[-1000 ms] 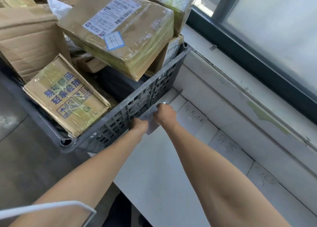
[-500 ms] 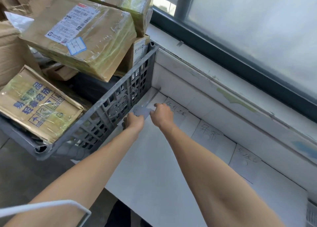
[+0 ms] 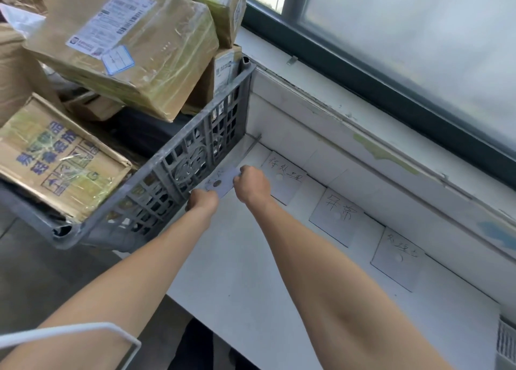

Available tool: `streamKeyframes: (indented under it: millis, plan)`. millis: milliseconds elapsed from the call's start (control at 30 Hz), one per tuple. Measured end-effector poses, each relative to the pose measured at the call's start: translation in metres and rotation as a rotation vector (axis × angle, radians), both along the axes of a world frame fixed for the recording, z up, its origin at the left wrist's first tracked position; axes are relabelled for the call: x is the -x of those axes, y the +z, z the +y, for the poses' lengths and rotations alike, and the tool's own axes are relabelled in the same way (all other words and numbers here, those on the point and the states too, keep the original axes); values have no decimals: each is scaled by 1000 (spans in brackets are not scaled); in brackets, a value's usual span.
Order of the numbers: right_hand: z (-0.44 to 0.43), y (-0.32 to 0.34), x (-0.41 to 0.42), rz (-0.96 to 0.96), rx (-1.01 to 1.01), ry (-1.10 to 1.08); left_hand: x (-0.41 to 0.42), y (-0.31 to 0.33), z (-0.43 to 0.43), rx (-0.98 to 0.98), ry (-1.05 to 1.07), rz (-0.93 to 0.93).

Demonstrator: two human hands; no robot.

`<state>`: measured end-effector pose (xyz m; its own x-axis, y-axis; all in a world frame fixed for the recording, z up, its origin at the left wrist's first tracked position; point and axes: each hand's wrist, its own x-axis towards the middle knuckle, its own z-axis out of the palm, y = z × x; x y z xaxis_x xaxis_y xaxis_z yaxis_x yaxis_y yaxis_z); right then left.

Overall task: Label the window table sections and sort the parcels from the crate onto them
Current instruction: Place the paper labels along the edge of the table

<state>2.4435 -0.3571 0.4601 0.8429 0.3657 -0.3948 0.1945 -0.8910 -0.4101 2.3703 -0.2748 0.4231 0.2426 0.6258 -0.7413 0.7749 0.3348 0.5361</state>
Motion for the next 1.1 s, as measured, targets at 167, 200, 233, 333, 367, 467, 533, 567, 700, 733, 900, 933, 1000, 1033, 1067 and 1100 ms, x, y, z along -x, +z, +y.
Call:
streamKeyframes:
  millis: [167,200,233,333,367,467,533,567,700,733,900,933,1000,1033,1067,1100]
  plan:
    - [-30,10,-5,-16,-16,-118,-5,14,-16,-166,-63,-57]
    - [-39,12,-7,9,-27,-153,-10,19,-23,-195,-82,-66]
    - [-49,14,-9,39,-45,-196,-15,25,-31,-209,-100,-85]
    - [-92,19,-15,112,-108,-364,-33,35,-60,-232,-198,-143]
    - [-111,20,-15,114,-128,-420,-39,38,-74,-237,-254,-144]
    - [-170,19,-12,100,-150,-600,-54,44,-122,-272,-431,-111]
    - [-210,16,-6,97,-153,-708,-60,45,-158,-239,-510,-115]
    - [-230,15,-3,94,-157,-757,-63,44,-177,-211,-546,-125]
    - [-311,7,15,93,-174,-918,-66,42,-254,-102,-628,-156]
    - [-330,5,19,96,-175,-944,-66,42,-273,-76,-647,-155]
    - [-415,-5,34,87,-167,-1062,-64,36,-363,-1,-788,-144]
    - [-431,-7,36,79,-160,-1091,-63,33,-380,9,-809,-142]
    - [-463,-11,40,67,-126,-1135,-64,27,-413,41,-841,-133]
    - [-478,-14,41,65,-108,-1156,-64,24,-429,62,-858,-122]
    - [-493,-17,42,65,-96,-1177,-66,21,-444,79,-872,-113]
    - [-508,-21,42,67,-90,-1196,-68,18,-458,95,-883,-102]
